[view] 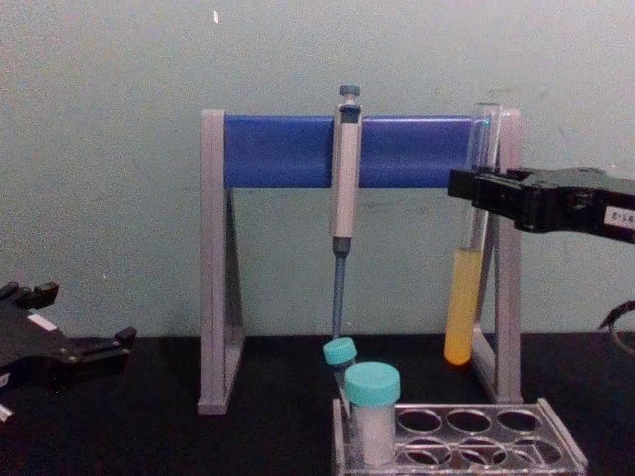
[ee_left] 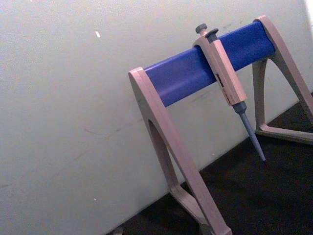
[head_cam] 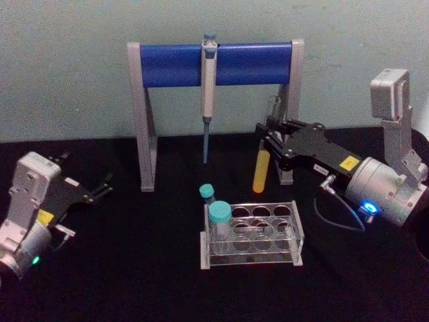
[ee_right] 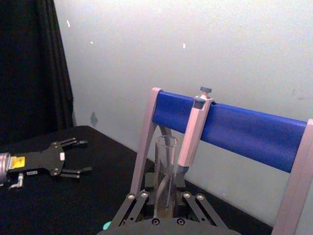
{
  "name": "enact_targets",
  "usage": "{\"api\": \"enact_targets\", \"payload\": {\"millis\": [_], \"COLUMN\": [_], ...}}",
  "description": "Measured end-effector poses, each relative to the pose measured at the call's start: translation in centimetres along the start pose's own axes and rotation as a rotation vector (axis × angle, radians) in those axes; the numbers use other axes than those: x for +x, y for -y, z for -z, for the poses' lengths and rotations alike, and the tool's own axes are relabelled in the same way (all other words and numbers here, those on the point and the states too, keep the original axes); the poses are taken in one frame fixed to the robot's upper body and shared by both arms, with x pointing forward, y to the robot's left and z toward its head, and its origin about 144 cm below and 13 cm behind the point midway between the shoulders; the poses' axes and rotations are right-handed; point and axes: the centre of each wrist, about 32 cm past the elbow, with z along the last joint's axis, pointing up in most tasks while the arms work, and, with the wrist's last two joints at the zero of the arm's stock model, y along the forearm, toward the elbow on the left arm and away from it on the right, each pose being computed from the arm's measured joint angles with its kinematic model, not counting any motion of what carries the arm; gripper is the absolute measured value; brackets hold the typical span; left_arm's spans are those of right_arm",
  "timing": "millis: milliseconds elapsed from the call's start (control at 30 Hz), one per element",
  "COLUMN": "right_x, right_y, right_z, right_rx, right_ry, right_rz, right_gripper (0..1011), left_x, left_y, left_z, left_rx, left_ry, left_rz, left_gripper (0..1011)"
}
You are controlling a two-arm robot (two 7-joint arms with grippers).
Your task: Pick up the test tube from the test tube rack, shake it, then place it back into the test tube rack.
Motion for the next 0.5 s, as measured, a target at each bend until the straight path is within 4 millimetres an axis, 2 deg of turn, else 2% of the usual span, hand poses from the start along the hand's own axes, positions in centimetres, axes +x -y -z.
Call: {"api": "enact_targets", "payload": {"millis": [500], "right_x": [-0.10], "right_y": [0.13], "right_z": [-0.08], "right_rx": [0.001], "right_ry": [0.005], "right_rz": [-0.011], "right_gripper": [235], "left_x": [0.00], "left_y": [0.00], "left_z": [0.00], "left_rx": [0.000], "left_ry": [0.000], "left_rz": [0.000], "left_gripper": [1001]}}
